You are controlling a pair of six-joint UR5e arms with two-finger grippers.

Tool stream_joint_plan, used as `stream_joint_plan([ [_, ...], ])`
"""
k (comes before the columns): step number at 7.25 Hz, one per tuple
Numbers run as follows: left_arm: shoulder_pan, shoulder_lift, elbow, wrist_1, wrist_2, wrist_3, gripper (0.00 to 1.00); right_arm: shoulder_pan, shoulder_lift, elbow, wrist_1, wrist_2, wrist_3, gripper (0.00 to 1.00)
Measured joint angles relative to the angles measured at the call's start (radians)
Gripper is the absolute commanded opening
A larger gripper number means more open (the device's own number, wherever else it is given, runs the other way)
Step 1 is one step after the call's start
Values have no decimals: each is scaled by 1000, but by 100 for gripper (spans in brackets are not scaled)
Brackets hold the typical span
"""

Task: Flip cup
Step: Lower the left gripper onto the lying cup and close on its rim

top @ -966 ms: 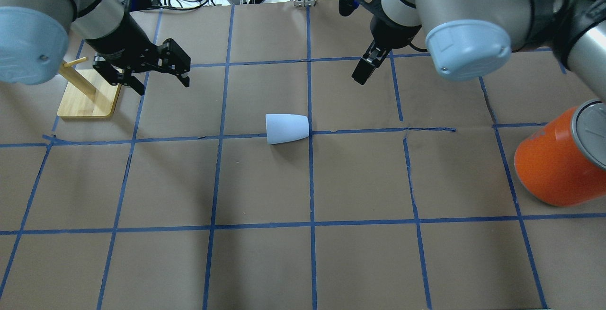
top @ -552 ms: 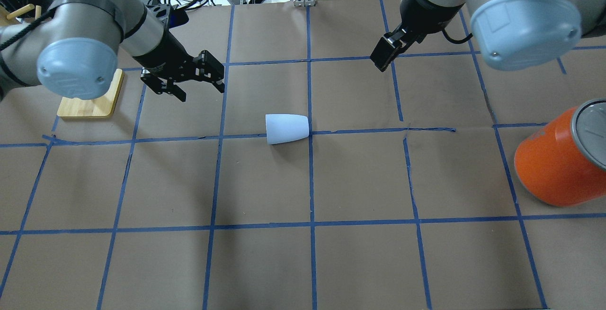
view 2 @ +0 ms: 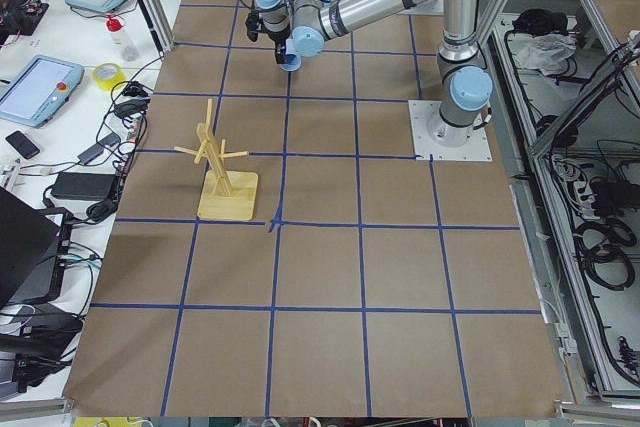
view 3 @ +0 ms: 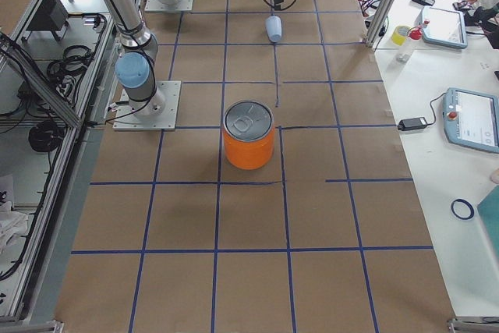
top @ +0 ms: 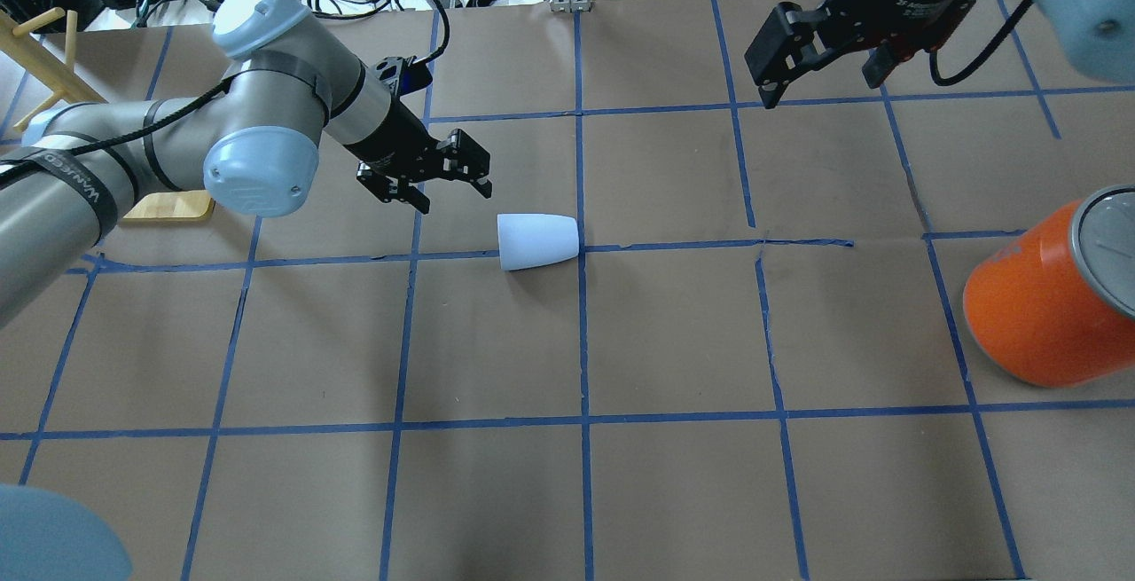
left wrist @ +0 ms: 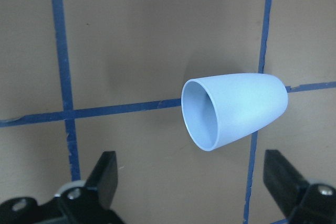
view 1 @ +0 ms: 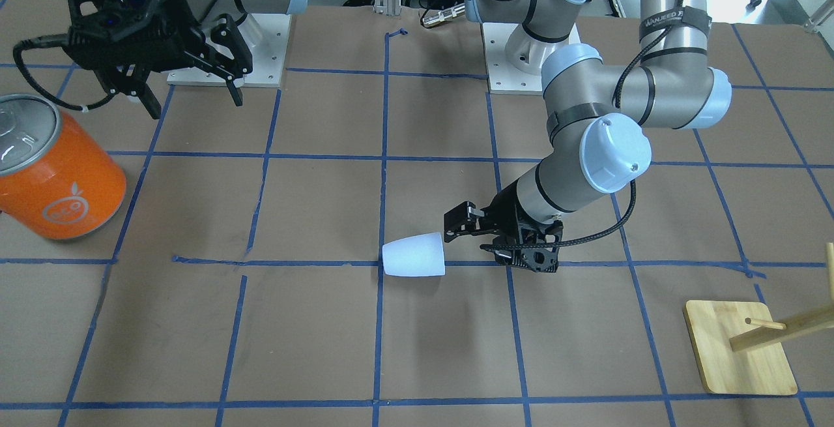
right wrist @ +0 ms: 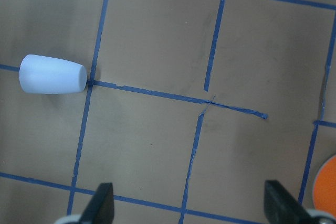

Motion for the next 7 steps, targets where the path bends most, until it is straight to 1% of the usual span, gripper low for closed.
stream_joint_plan([
  [2,-17,-51,1,12,-37,5,100,-2,-48,2,21,-20,35,100],
  [5,-23,-108,2,46,-85,-26,100,-3,-58,21,-3,-47,39,100],
  [6,-32,-121,2,54,-89,-38,97,-4,-55,32,-21,-69,41,100],
  [7,-46,-130,2,57,-90,-60,79,-4,-44,45,-49,-89,47,100],
])
